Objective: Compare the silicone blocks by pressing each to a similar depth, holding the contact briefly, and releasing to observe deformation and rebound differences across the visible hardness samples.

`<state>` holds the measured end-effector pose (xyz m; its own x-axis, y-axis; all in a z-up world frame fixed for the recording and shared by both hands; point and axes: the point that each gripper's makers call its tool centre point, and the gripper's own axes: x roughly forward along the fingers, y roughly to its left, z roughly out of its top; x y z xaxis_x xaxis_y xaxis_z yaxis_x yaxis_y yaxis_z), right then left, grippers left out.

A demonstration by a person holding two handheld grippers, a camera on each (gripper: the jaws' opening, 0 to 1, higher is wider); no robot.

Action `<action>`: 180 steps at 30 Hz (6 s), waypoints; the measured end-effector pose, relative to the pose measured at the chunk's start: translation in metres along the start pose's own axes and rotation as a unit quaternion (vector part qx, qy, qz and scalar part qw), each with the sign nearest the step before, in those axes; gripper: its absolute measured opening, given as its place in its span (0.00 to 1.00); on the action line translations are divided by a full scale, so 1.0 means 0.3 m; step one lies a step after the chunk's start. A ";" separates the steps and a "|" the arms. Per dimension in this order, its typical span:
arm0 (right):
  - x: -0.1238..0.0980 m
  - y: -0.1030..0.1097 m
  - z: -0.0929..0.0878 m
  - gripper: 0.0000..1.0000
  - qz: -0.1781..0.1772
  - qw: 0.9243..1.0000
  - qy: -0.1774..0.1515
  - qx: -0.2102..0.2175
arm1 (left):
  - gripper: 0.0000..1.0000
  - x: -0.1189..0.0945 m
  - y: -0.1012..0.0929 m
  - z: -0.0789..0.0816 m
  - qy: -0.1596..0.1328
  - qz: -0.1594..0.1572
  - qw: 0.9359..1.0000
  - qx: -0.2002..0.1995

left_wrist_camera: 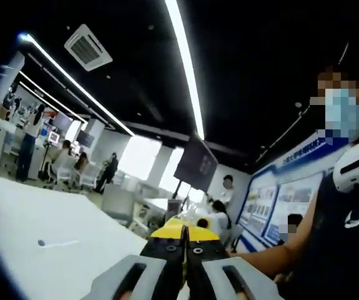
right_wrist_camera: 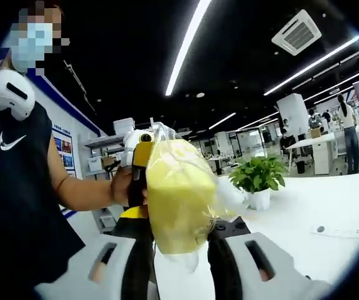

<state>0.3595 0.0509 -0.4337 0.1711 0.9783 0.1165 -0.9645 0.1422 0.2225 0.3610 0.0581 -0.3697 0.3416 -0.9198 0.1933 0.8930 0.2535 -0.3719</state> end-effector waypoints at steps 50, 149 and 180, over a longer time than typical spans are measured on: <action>0.032 -0.060 -0.036 0.02 -0.002 0.996 0.087 0.015 | 0.00 -0.059 0.114 -0.041 0.057 0.078 0.995 0.037; 0.035 -0.134 -0.012 0.89 -0.120 0.985 0.061 -0.108 | 0.00 -0.070 0.069 -0.006 0.054 0.087 0.994 0.047; -0.484 -0.314 -0.190 0.96 -0.329 0.937 0.076 -0.092 | 0.00 -0.150 0.196 -0.146 0.031 0.175 0.983 -0.039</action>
<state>0.4139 -0.0961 -0.5268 0.7235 0.6782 -0.1289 -0.6813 0.7316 0.0250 0.3854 0.1012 -0.4401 0.6036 -0.7971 -0.0146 0.6973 0.5367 -0.4751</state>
